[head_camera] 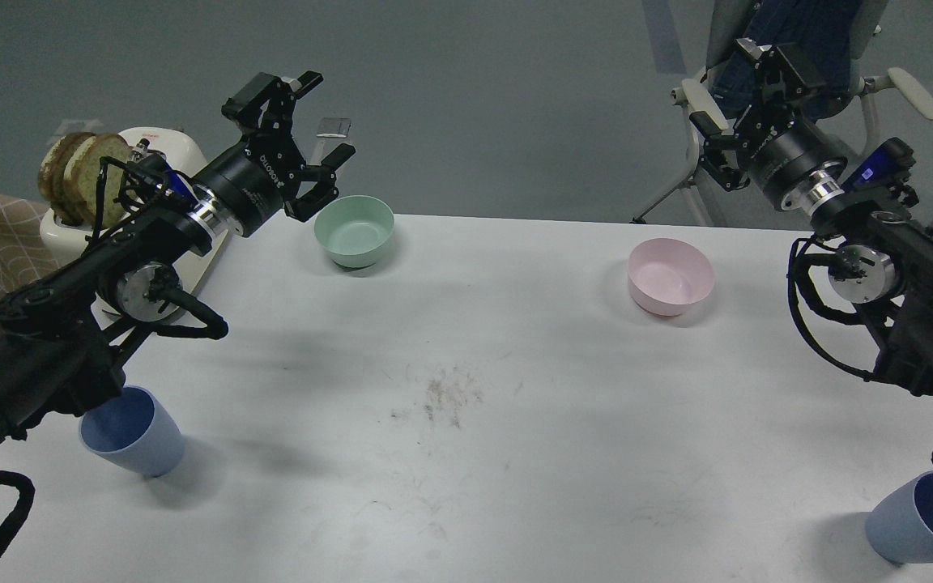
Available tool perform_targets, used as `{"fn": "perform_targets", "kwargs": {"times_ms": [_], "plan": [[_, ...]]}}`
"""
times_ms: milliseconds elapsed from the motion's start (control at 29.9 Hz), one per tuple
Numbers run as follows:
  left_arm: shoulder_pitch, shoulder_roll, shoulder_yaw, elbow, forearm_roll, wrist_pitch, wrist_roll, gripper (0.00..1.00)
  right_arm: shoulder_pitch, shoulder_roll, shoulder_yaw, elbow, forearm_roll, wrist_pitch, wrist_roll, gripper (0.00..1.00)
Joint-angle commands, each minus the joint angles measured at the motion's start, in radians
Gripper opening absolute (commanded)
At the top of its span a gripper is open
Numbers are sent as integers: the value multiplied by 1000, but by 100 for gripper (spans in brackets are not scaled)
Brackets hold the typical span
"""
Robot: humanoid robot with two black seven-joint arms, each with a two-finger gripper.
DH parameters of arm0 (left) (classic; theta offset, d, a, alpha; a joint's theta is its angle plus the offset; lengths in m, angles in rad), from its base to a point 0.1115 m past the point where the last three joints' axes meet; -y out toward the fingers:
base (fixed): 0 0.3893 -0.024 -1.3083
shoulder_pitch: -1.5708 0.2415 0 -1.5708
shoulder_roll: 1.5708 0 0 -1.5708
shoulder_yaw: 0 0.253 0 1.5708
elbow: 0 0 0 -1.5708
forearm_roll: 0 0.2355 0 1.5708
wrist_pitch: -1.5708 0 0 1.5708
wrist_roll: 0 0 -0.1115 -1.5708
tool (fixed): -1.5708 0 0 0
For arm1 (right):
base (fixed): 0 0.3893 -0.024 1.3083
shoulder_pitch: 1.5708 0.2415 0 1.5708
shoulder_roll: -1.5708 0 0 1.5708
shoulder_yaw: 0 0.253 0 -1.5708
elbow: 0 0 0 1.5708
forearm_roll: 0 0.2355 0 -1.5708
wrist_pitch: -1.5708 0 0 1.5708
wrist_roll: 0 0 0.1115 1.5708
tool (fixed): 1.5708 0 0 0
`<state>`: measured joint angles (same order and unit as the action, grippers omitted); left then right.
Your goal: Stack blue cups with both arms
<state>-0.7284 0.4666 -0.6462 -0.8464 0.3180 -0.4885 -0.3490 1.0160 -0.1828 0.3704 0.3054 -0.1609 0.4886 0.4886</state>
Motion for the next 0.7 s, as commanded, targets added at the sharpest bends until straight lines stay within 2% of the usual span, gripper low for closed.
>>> {"fn": "perform_targets", "kwargs": {"times_ms": [0,134,334,501,668], "plan": [[18,-15,-22,0,-2,0,-2,98,-1,86,1,-69,0,0,0,100],[35,-17,-35,0,7,0,-16,98,1,123,1,-81,-3,0,0,100],[35,-11,-61,16,-3,0,-22,98,4,105,-2,-83,-6,0,0,100],[23,-14,-93,84,-3,0,-21,98,7,75,-4,-85,-6,0,0,100],[8,-43,-93,78,-3,0,-13,98,13,83,-7,-83,-5,0,0,100]]}}
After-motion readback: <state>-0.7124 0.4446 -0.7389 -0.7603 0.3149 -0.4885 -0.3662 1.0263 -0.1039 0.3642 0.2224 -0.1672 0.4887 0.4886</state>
